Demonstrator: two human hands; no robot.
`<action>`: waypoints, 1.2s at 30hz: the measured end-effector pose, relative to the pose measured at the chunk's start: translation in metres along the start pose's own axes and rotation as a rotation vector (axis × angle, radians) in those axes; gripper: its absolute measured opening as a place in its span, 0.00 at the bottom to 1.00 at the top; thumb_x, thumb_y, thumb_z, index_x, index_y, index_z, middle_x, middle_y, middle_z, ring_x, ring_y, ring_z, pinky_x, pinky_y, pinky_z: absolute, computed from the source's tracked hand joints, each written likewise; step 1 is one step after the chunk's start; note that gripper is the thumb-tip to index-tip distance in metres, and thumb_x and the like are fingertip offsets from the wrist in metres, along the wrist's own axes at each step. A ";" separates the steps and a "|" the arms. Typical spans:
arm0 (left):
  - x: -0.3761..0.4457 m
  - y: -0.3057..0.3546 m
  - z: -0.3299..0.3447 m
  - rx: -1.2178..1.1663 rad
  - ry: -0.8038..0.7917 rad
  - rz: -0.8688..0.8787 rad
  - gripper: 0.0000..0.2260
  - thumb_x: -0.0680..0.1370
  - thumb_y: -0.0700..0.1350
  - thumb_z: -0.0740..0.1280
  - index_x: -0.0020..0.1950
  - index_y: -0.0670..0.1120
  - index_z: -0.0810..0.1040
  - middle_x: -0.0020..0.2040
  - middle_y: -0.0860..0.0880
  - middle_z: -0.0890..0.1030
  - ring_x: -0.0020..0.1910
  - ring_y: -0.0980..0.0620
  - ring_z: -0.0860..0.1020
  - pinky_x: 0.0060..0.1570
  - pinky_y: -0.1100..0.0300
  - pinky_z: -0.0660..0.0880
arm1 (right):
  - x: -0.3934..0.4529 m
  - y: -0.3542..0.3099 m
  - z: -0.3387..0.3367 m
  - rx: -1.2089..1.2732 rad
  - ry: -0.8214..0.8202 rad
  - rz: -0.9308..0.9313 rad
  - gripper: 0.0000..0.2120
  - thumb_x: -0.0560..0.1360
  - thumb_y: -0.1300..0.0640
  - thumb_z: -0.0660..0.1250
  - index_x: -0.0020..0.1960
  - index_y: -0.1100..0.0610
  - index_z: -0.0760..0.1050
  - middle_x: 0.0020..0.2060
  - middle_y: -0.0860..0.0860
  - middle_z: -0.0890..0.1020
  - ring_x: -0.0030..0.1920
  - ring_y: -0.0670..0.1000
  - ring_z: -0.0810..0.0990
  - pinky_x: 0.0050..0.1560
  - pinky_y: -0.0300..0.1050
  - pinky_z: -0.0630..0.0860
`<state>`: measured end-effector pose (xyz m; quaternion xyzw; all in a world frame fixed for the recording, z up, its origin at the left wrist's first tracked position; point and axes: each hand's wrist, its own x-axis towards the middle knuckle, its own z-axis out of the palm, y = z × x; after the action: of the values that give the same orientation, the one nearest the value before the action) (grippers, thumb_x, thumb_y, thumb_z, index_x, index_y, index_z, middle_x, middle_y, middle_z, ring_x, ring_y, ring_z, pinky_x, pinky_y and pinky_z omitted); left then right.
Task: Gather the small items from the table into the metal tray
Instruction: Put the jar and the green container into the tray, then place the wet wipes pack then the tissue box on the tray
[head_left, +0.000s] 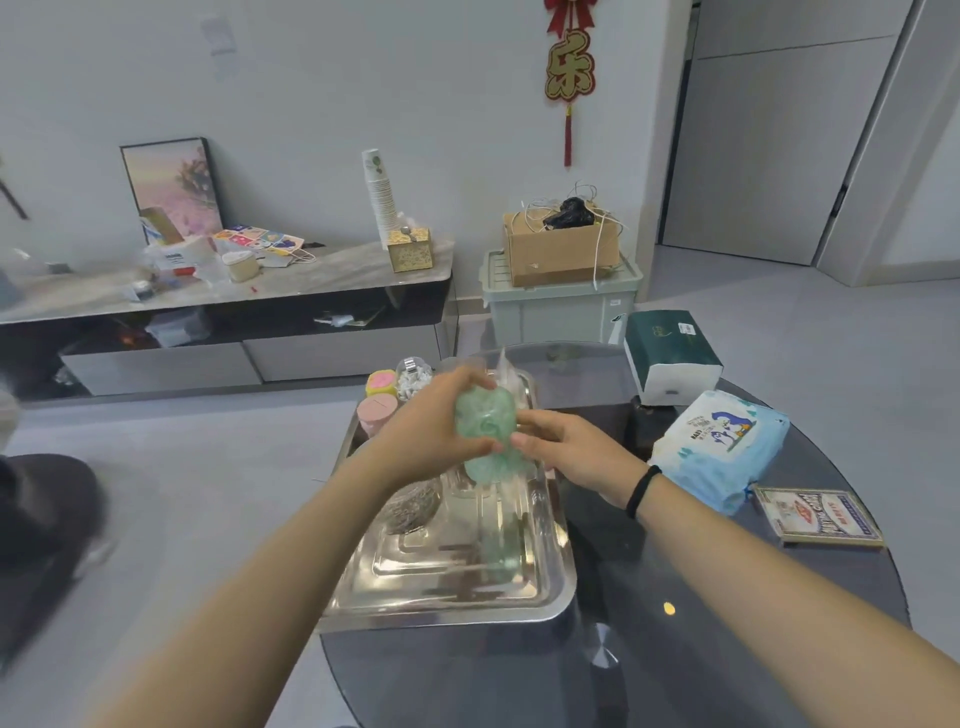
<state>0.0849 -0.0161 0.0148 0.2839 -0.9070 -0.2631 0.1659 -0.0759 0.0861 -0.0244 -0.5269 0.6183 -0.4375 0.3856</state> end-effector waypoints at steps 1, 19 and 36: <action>-0.003 -0.006 0.002 0.024 -0.012 -0.022 0.27 0.69 0.49 0.75 0.64 0.54 0.68 0.64 0.53 0.72 0.62 0.53 0.72 0.63 0.53 0.72 | 0.002 0.002 0.006 0.005 -0.005 0.035 0.17 0.78 0.53 0.61 0.66 0.53 0.72 0.55 0.47 0.80 0.52 0.43 0.78 0.52 0.36 0.74; -0.023 -0.016 0.018 0.241 0.003 -0.088 0.27 0.71 0.52 0.72 0.68 0.54 0.67 0.68 0.49 0.66 0.67 0.48 0.65 0.69 0.51 0.58 | -0.002 -0.008 0.032 -0.086 0.237 0.152 0.16 0.76 0.51 0.64 0.60 0.57 0.76 0.51 0.50 0.81 0.44 0.48 0.82 0.42 0.37 0.79; 0.064 0.095 0.129 0.081 -0.194 -0.031 0.17 0.79 0.46 0.60 0.67 0.43 0.72 0.66 0.43 0.75 0.65 0.43 0.73 0.67 0.50 0.67 | -0.063 0.046 -0.101 -0.694 0.659 0.570 0.22 0.75 0.51 0.61 0.67 0.57 0.69 0.68 0.60 0.67 0.67 0.63 0.64 0.66 0.50 0.63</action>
<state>-0.0637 0.0616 -0.0249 0.2777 -0.9242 -0.2549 0.0618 -0.1758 0.1650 -0.0348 -0.2700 0.9321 -0.2281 0.0786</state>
